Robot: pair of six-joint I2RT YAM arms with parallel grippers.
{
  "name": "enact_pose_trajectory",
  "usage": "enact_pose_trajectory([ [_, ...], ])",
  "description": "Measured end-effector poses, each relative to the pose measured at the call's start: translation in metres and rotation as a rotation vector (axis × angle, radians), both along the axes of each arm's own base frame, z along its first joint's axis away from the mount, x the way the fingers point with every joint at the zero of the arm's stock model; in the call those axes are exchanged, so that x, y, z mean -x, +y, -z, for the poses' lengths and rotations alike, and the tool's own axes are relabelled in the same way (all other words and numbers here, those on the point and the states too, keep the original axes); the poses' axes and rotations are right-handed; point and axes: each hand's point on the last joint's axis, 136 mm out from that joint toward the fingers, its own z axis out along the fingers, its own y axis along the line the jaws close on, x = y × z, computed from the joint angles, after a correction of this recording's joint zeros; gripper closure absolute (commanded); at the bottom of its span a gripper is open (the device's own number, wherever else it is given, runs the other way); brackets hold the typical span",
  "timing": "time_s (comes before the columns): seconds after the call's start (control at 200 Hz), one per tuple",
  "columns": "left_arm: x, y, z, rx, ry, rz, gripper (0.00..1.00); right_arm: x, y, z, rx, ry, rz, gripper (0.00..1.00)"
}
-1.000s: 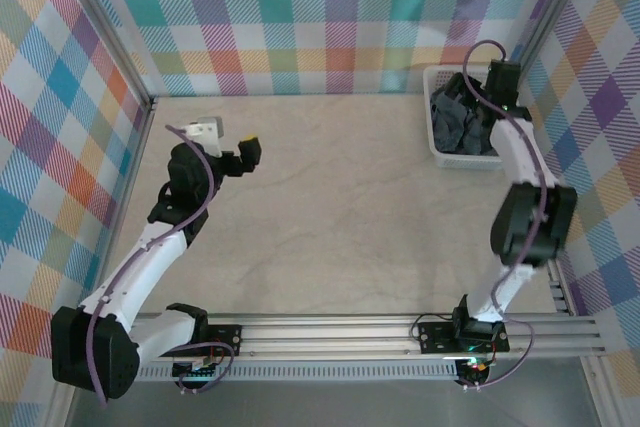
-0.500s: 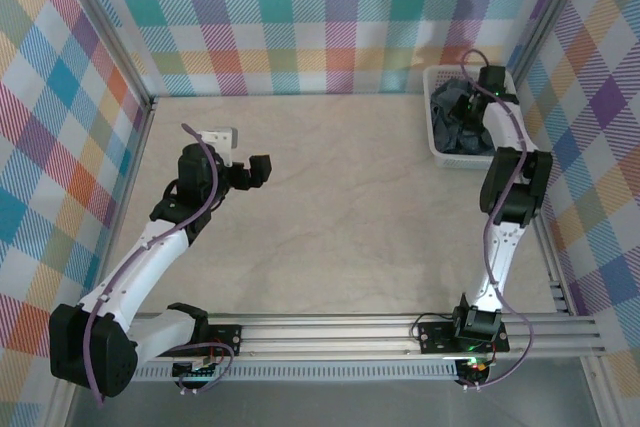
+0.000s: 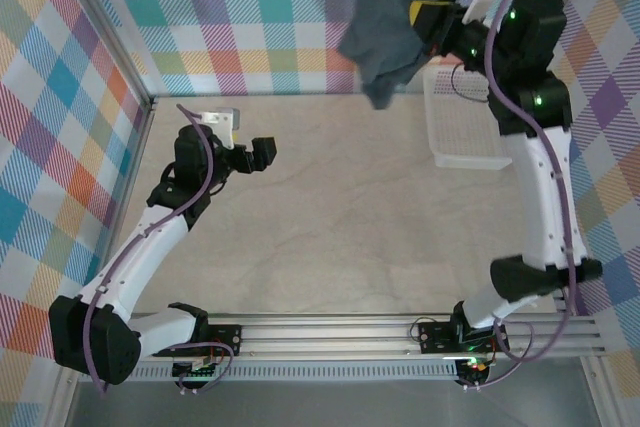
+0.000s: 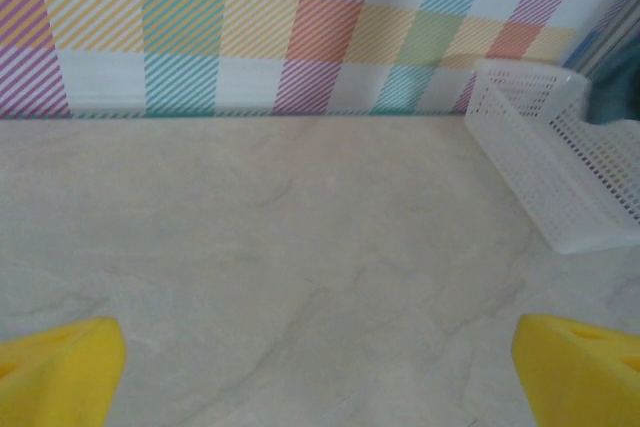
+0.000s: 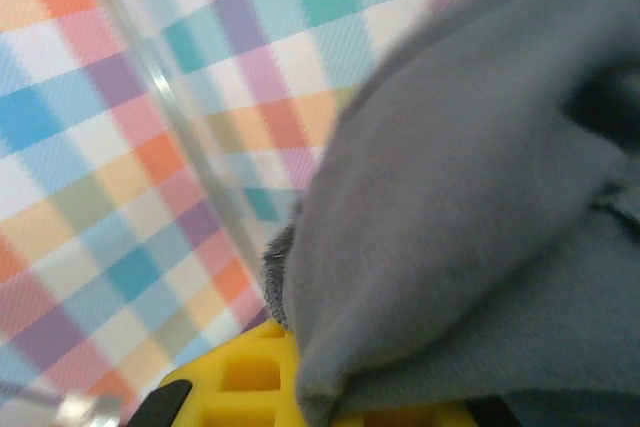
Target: Fold the inside-out t-shirt
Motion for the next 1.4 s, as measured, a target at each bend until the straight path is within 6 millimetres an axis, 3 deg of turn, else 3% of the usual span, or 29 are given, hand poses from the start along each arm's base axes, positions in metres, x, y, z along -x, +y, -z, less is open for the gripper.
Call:
enact_pose_trajectory([
  [0.035, 0.000, 0.000, -0.001, 0.001, -0.002, 0.001, 0.01, 0.006, 0.005, 0.011, -0.006, 0.023, -0.024, 1.00],
  [0.06, 0.000, 0.000, 0.000, 0.000, 0.001, 0.001, 0.01, 0.006, 0.009, 0.023, -0.009, 0.053, -0.041, 0.93],
  [0.125, 0.002, 0.000, 0.004, -0.002, 0.019, 0.000, 0.01, -0.004, 0.025, 0.072, -0.008, 0.176, -0.089, 0.53],
  [0.165, 0.002, 0.000, 0.005, -0.003, 0.026, 0.000, 0.01, -0.013, 0.035, 0.112, 0.004, 0.275, -0.112, 0.41],
  [0.255, 0.003, 0.001, 0.009, -0.005, 0.040, 0.000, 0.01, -0.036, 0.052, 0.221, 0.049, 0.553, -0.119, 0.32],
  [0.305, 0.003, 0.000, 0.012, -0.007, 0.052, 0.004, 0.01, -0.038, 0.053, 0.276, 0.086, 0.698, -0.098, 0.30],
  [0.38, 0.002, -0.002, 0.019, -0.010, 0.075, 0.012, 0.01, -0.028, 0.044, 0.331, 0.128, 0.848, -0.039, 0.34],
  [0.45, -0.001, -0.004, 0.032, -0.013, 0.113, 0.017, 0.01, -0.014, 0.037, 0.351, 0.139, 0.903, -0.012, 0.39],
  [0.545, -0.005, -0.004, 0.057, -0.020, 0.197, 0.002, 0.02, 0.005, 0.039, 0.355, 0.152, 0.909, -0.015, 0.38],
  [0.675, -0.003, 0.006, 0.095, -0.063, 0.330, -0.063, 0.02, 0.044, 0.090, 0.361, 0.266, 0.834, -0.146, 0.32],
  [0.785, 0.004, 0.014, 0.120, -0.099, 0.421, -0.098, 0.03, 0.083, 0.132, 0.397, 0.398, 0.849, -0.257, 0.30],
  [0.865, 0.008, 0.018, 0.141, -0.123, 0.499, -0.117, 0.03, 0.096, 0.151, 0.429, 0.479, 0.881, -0.292, 0.32],
  [0.905, 0.011, 0.019, 0.151, -0.132, 0.533, -0.127, 0.03, 0.100, 0.158, 0.446, 0.518, 0.894, -0.306, 0.43],
  [0.995, 0.017, 0.023, 0.164, -0.133, 0.575, -0.148, 0.03, 0.107, 0.169, 0.488, 0.616, 0.918, -0.326, 0.99],
  [1.04, 0.019, 0.025, 0.167, -0.132, 0.584, -0.154, 0.03, 0.110, 0.172, 0.506, 0.661, 0.934, -0.326, 1.00],
  [1.125, 0.020, 0.025, 0.164, -0.129, 0.576, -0.155, 0.00, 0.110, 0.170, 0.516, 0.706, 0.932, -0.321, 1.00],
  [1.205, 0.023, 0.023, 0.153, -0.120, 0.535, -0.120, 0.00, 0.103, 0.171, 0.493, 0.689, 0.872, -0.315, 1.00],
  [1.295, 0.028, 0.010, 0.128, -0.081, 0.429, -0.027, 0.00, 0.091, 0.175, 0.435, 0.597, 0.751, -0.310, 1.00],
  [1.4, 0.039, -0.005, 0.098, -0.046, 0.281, 0.087, 0.00, 0.075, 0.170, 0.345, 0.426, 0.574, -0.278, 1.00],
])
